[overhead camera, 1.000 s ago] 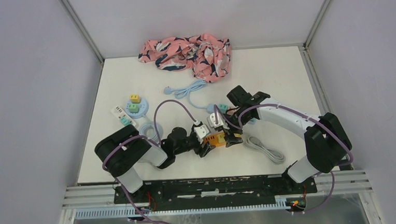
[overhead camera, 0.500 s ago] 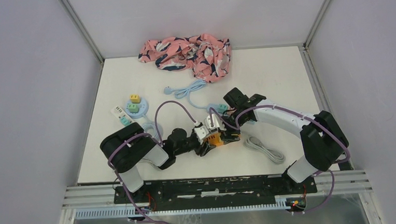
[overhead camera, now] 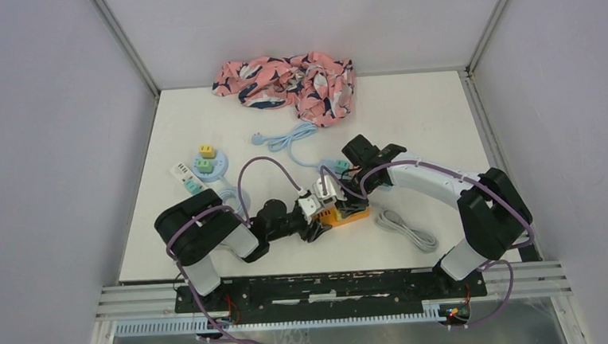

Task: Pull the plug off the socket
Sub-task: Remove the plug from the socket.

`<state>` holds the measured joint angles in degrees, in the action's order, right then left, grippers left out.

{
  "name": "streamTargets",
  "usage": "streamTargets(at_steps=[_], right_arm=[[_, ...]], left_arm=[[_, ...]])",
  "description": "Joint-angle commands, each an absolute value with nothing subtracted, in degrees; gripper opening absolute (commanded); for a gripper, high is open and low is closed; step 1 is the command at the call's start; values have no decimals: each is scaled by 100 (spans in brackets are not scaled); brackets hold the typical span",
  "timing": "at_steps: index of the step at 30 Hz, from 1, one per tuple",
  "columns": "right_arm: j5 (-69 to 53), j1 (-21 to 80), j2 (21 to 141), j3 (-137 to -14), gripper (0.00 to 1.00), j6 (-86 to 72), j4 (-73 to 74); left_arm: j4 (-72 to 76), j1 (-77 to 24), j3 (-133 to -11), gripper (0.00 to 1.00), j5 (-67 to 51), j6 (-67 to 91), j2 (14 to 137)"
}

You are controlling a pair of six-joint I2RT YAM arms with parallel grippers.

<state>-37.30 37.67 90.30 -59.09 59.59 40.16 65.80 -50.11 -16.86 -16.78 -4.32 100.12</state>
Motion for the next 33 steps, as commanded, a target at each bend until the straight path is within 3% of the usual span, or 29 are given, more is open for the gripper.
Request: streamTargets(at_steps=[1,7,13,20,27,33], right_arm=[[-4705,3980,9043,-6150,0,6261,4544],[-4477,3928,9182,-6338,0,5363,4075],[-4238,3551,9063,-6316,0,6214,4698],[-5078,3804,9068,-6304,0,7126,5425],[-4768,4002,9026,-6268,0,5659,4223],[-4434,3708,8909,-6157,0,5993,4348]], left_arm=[[6501,-5164,-1728,3,-1475,-447,9934],[6403,-5266,-1643,3,-1314,-494,9876],[6506,-5280,-1467,3,-1190,-427,9820],[6396,-5328,-1501,3,-1120,-354,9778],[6348,-5425,-1448,3,-970,-304,9677],[6323,-5455,-1428,3,-958,-303,9665]])
